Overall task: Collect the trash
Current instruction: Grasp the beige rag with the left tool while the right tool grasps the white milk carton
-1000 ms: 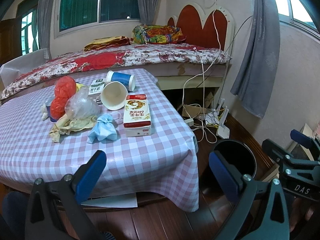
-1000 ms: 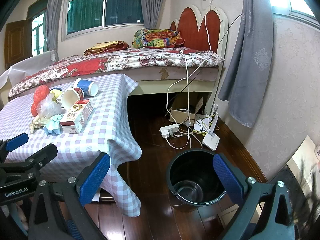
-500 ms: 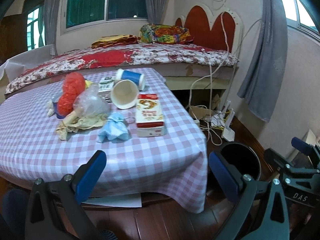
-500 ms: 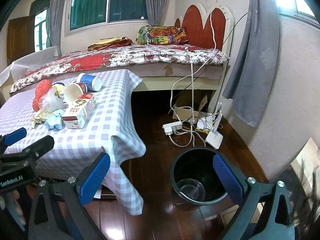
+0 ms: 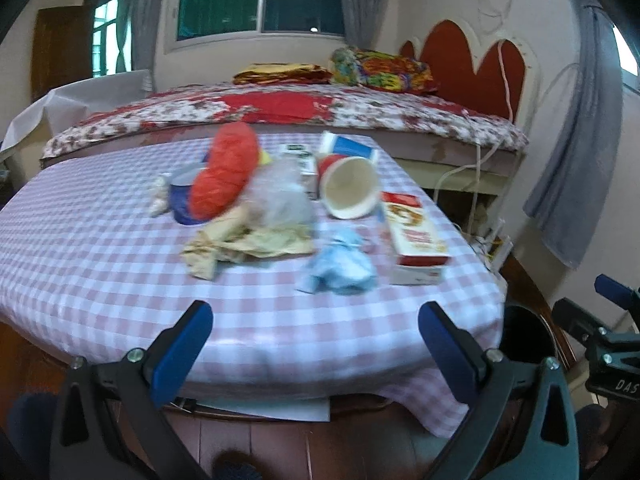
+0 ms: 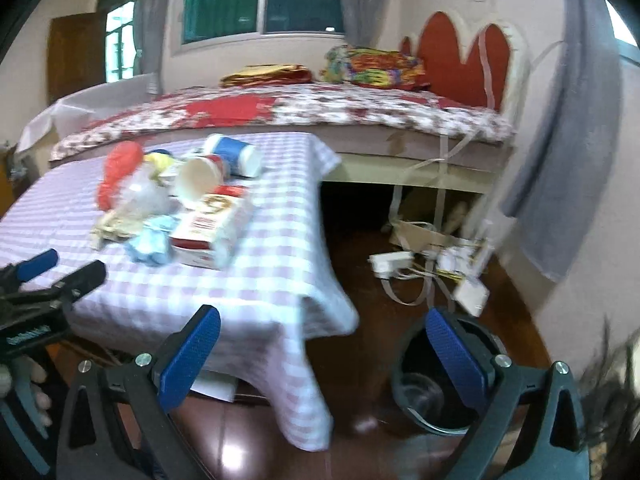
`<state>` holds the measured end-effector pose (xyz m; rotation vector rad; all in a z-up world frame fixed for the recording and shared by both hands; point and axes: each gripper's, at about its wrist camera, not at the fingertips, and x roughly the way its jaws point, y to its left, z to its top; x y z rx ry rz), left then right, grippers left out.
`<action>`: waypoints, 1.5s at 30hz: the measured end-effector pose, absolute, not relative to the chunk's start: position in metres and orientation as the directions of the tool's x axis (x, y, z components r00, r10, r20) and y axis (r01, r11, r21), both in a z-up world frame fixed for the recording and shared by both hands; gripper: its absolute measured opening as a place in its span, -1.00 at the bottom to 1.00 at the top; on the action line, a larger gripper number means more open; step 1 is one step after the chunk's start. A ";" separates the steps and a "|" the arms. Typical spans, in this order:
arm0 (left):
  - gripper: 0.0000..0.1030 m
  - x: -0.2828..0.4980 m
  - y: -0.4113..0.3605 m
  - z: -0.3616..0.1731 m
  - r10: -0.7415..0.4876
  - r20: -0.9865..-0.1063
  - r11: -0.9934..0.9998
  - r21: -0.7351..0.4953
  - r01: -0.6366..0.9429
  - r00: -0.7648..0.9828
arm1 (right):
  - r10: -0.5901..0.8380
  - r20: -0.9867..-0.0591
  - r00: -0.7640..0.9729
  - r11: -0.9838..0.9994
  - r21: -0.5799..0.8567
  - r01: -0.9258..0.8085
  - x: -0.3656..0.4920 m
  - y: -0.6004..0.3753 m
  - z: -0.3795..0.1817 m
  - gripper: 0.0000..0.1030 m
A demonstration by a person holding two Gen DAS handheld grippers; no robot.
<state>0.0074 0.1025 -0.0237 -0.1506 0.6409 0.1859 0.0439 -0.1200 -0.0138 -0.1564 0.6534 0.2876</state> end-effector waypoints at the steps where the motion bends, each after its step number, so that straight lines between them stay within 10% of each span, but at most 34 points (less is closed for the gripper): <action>1: 1.00 0.008 0.108 -0.026 0.135 -0.609 0.969 -0.083 -0.232 0.782 | 0.221 -0.614 0.758 0.943 -0.065 -0.327 0.047 -0.110 -0.015 1.00; 29: 0.77 0.088 0.194 -0.056 0.122 -0.673 0.955 -0.120 -0.271 0.729 | 0.319 -0.682 0.658 0.896 -0.008 -0.443 0.144 -0.004 -0.051 0.66; 35: 0.48 0.098 0.191 -0.060 0.071 -0.673 0.960 -0.154 -0.233 0.737 | 0.332 -0.699 0.633 0.896 0.025 -0.443 0.155 -0.006 -0.055 0.21; 45: -0.60 0.096 0.197 -0.054 0.023 -0.651 0.952 -0.218 -0.215 0.759 | 0.375 -0.685 0.624 0.885 0.064 -0.461 0.153 -0.014 -0.054 0.10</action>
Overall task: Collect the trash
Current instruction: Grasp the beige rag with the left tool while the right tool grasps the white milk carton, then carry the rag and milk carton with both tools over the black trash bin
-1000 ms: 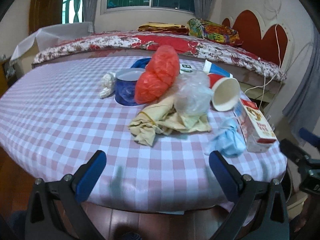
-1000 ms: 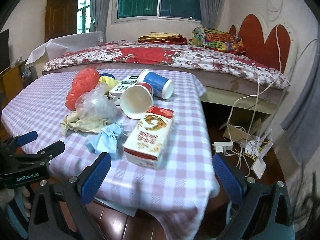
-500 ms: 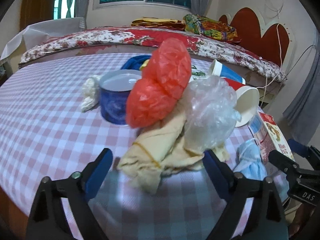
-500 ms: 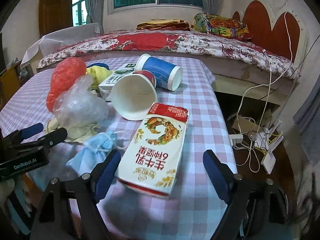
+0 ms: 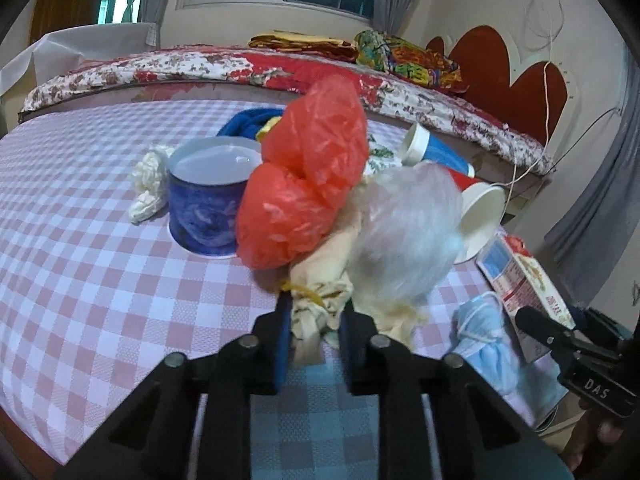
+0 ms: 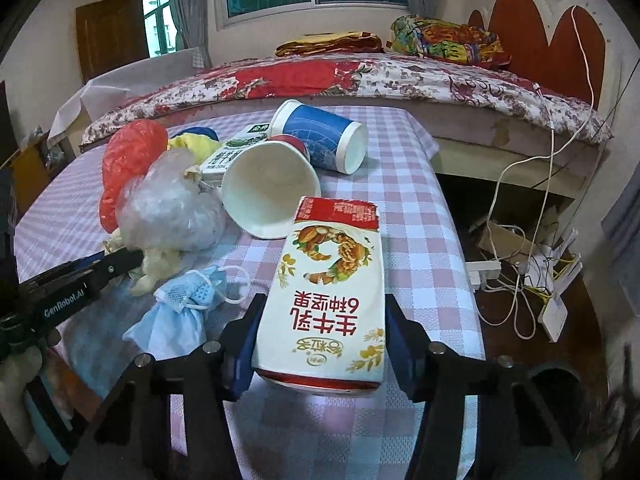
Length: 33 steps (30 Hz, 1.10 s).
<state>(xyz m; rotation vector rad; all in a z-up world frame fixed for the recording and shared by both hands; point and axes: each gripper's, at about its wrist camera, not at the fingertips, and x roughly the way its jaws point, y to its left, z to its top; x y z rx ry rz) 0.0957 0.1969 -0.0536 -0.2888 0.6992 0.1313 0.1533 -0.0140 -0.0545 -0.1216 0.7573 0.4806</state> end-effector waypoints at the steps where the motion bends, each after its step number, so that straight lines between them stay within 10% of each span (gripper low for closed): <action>1: -0.61 0.095 0.195 -0.049 0.024 -0.640 0.954 -0.216 -0.210 0.768 | 0.381 -0.679 0.628 0.885 0.070 -0.461 0.152 -0.017 -0.053 0.09; 33: -0.61 0.058 0.120 0.025 -0.010 -0.483 0.987 -0.143 -0.067 0.876 | 0.365 -0.515 0.775 0.925 0.103 -0.367 0.105 -0.116 0.007 0.06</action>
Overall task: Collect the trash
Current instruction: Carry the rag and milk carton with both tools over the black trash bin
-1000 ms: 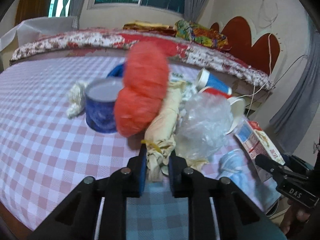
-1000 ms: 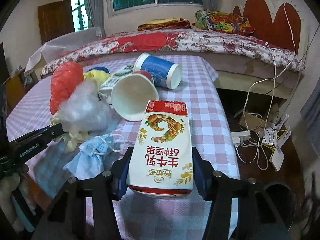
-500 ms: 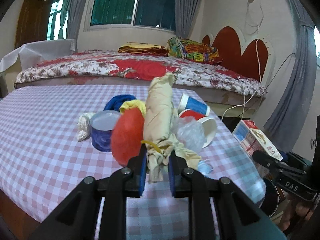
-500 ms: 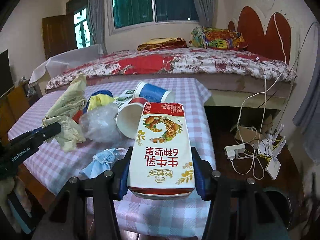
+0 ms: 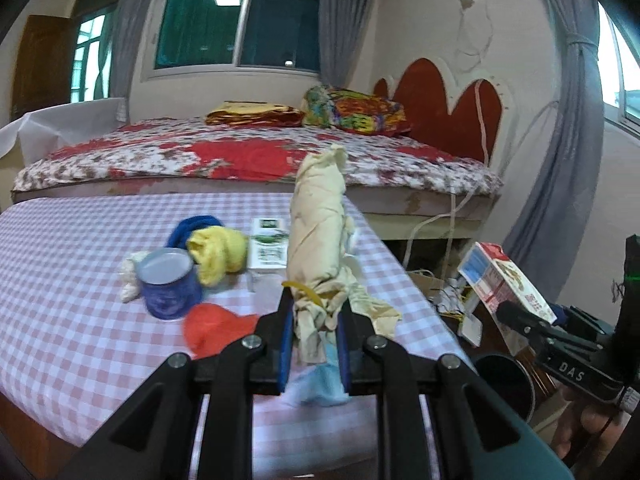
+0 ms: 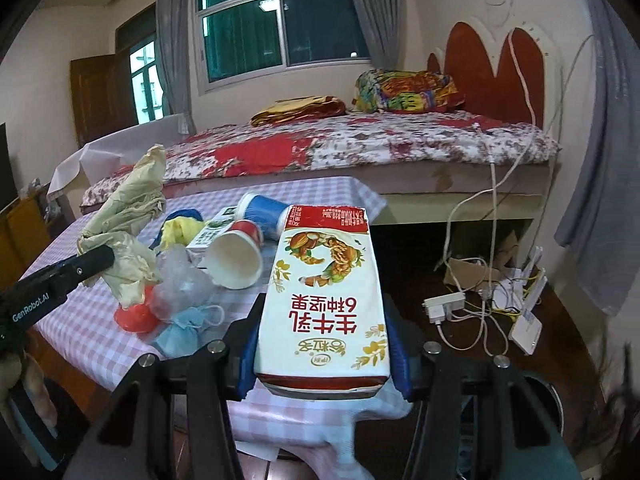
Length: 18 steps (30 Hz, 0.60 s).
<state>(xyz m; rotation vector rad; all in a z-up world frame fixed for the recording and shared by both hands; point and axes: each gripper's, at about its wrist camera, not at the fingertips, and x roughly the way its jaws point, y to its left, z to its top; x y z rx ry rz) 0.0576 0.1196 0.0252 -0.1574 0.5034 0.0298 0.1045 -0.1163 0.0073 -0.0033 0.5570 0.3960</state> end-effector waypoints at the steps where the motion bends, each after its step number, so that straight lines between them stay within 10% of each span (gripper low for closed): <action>1: -0.61 0.059 0.111 0.025 -0.021 -0.484 0.989 -0.140 -0.053 0.875 | 0.359 -0.516 0.777 0.927 0.102 -0.360 0.104 -0.120 0.007 0.06; 18: -0.61 0.081 0.012 0.005 -0.226 -0.548 0.974 -0.140 0.178 0.805 | 0.186 -0.560 0.808 0.982 0.074 -0.174 0.094 -0.214 -0.010 0.06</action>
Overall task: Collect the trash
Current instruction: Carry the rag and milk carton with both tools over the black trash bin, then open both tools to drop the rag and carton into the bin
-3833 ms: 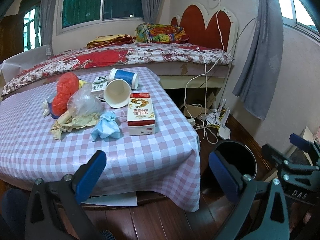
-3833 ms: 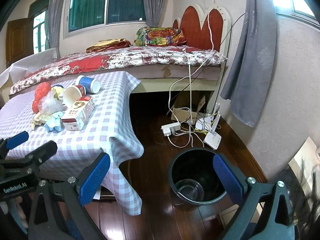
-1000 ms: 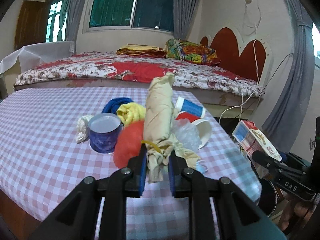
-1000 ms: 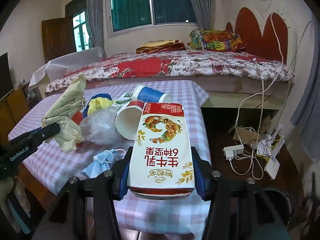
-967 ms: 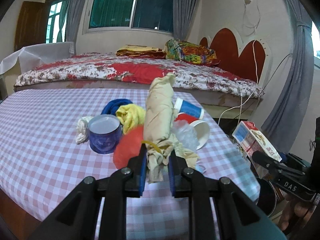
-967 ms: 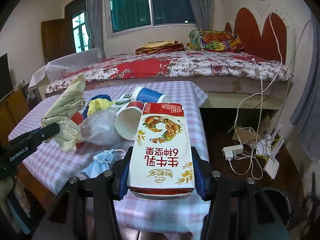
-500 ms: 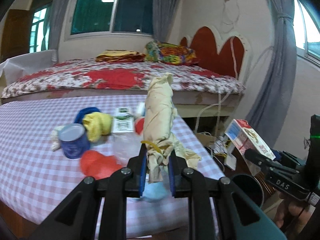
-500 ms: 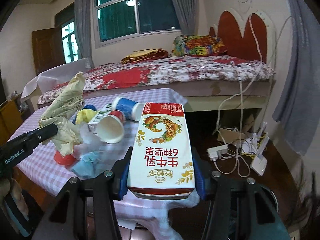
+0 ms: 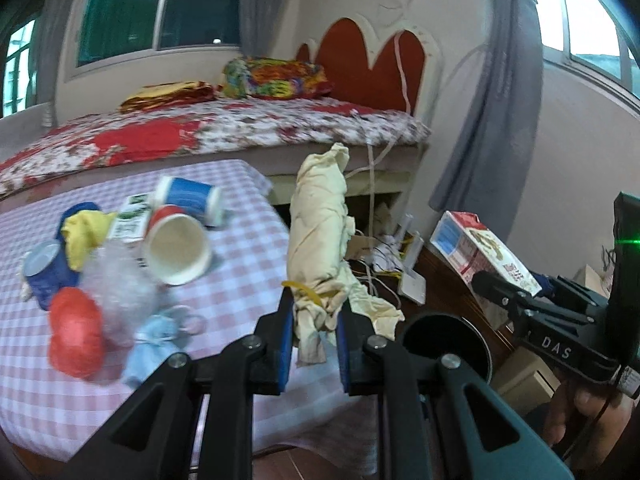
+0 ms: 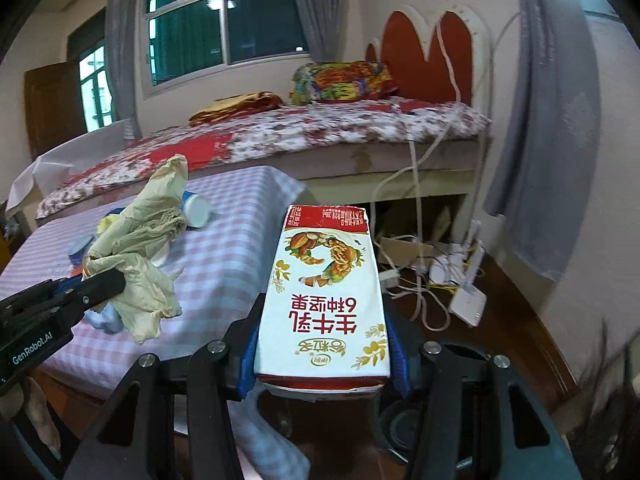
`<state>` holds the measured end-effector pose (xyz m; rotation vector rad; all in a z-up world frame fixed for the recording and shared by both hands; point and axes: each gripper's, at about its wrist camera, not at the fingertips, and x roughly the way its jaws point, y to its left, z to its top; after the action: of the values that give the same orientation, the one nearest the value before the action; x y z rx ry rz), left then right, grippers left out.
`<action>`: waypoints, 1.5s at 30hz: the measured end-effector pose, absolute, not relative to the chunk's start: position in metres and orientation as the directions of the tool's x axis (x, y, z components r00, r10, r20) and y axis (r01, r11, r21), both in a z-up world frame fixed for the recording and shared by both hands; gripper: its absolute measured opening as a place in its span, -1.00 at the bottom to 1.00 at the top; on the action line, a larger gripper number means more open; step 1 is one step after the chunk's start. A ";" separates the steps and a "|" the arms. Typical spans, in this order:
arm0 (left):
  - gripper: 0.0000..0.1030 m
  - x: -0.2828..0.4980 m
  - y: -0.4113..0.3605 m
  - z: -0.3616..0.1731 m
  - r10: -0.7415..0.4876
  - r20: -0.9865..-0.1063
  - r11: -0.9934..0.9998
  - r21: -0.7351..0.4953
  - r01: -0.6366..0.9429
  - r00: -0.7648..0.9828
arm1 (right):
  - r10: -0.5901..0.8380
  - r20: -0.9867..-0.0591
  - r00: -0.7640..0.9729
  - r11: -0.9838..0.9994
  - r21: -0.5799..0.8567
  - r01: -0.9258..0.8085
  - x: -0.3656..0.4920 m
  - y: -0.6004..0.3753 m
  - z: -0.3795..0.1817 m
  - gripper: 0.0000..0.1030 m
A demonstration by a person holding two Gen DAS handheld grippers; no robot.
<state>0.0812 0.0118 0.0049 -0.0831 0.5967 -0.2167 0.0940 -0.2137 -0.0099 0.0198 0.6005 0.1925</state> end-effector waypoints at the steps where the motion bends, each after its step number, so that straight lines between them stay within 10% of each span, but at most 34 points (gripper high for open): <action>1: -0.61 0.081 0.003 0.004 -0.233 -0.550 0.972 -0.136 0.190 0.802 | 0.178 -0.562 0.808 0.983 0.073 -0.166 0.094 -0.218 -0.010 0.06; 42: -0.60 0.141 -0.197 -0.122 -0.371 -0.866 0.809 -0.126 0.574 0.334 | 0.049 -0.843 0.536 0.997 0.007 -0.081 0.125 -0.380 -0.156 0.06; 45: -0.20 0.150 -0.206 -0.135 -0.365 -0.891 0.791 -0.144 0.594 0.270 | 0.078 -0.873 0.481 0.993 0.025 -0.114 0.137 -0.383 -0.173 0.12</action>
<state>0.1500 -0.2056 -0.1346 0.2361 1.1243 -0.6540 0.1372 -0.3834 -0.1728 -0.0380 1.0626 0.1172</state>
